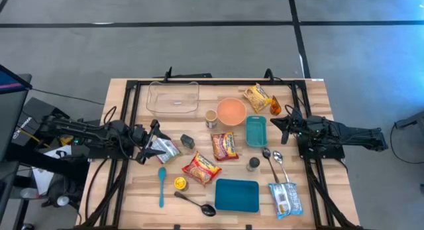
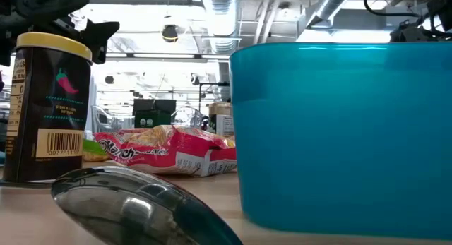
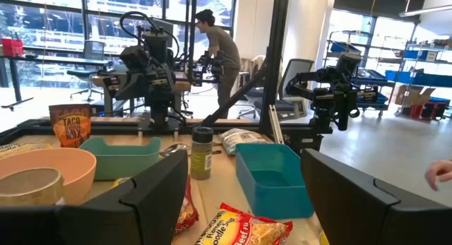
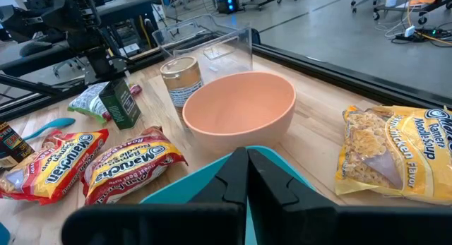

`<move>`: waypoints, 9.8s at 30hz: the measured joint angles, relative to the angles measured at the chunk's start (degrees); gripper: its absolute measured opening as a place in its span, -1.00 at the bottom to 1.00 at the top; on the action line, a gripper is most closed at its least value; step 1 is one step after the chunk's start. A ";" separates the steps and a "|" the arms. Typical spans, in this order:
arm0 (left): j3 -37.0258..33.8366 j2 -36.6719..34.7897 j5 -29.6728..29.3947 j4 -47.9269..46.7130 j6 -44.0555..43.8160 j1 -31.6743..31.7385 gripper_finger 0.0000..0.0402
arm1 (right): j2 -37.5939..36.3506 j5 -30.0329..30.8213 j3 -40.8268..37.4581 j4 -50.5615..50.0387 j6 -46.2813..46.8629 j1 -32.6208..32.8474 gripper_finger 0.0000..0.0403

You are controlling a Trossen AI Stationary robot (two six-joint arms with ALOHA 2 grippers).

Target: Pick & Place Food Item

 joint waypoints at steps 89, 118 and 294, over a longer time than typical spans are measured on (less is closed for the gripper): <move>0.00 0.00 -0.02 0.00 0.00 0.00 0.35 | -0.02 0.16 -0.02 5.51 -0.87 -0.02 -1.00; 0.01 0.00 0.00 0.00 -0.01 0.00 0.35 | -0.02 -0.54 2.79 18.89 2.92 0.02 -1.00; 0.02 0.00 -0.02 0.00 -0.02 0.00 0.35 | 58.67 -13.25 48.43 -35.25 -0.92 -44.81 -0.46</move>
